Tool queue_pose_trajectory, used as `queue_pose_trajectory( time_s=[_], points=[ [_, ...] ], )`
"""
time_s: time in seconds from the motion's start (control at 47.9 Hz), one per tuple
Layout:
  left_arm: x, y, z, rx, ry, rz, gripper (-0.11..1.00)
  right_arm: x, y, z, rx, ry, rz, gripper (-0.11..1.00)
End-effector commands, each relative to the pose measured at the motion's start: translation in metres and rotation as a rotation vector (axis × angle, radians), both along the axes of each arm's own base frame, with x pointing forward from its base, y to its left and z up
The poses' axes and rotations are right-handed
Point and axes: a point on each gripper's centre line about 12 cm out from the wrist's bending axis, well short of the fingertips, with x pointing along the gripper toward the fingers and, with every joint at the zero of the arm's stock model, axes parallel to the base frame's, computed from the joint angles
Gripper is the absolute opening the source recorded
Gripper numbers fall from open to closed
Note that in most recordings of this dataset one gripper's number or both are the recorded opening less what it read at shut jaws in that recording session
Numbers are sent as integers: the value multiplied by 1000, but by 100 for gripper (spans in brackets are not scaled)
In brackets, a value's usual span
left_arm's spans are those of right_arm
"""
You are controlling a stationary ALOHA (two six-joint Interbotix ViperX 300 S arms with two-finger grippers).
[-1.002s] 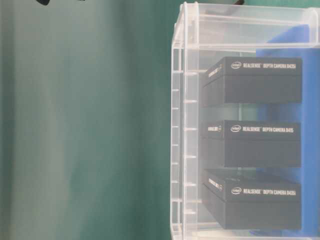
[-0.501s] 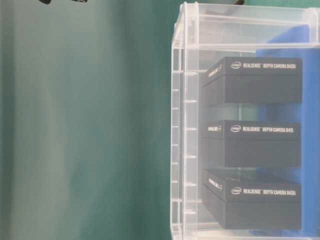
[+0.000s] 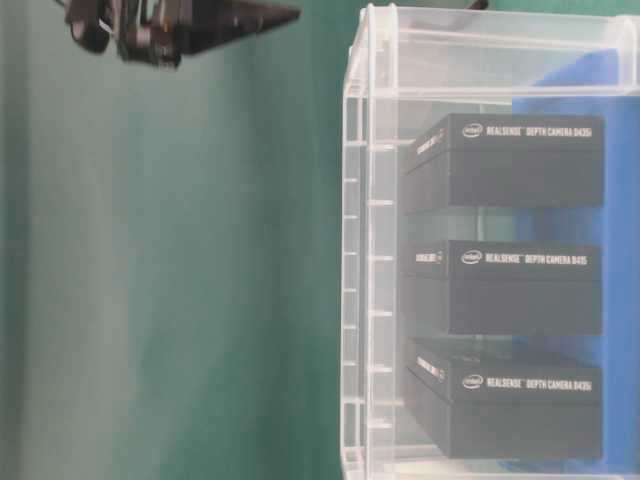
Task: Take out the box from the case.
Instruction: 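Move the right gripper over the middle pair of black boxes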
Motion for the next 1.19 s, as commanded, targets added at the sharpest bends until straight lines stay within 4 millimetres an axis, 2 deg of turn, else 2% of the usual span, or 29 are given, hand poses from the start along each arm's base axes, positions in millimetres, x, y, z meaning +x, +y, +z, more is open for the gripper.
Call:
queue_pose_trajectory(
  time_s=[0.0, 0.23, 0.397, 0.647, 1.169],
  points=[
    [0, 0, 4, 9, -16, -3, 89, 20, -3, 14, -15, -47, 11, 94],
    [0, 0, 4, 10, -12, -5, 89, 63, -8, 18, -19, -61, 33, 94],
    [0, 0, 4, 11, -12, -8, 89, 98, -4, 14, -8, -67, 64, 94],
    [0, 1, 4, 12, -13, -10, 88, 137, -1, 8, 3, -84, 88, 94],
    [0, 0, 5, 15, -15, -17, 89, 186, 0, -10, 28, -133, 111, 94]
  ],
)
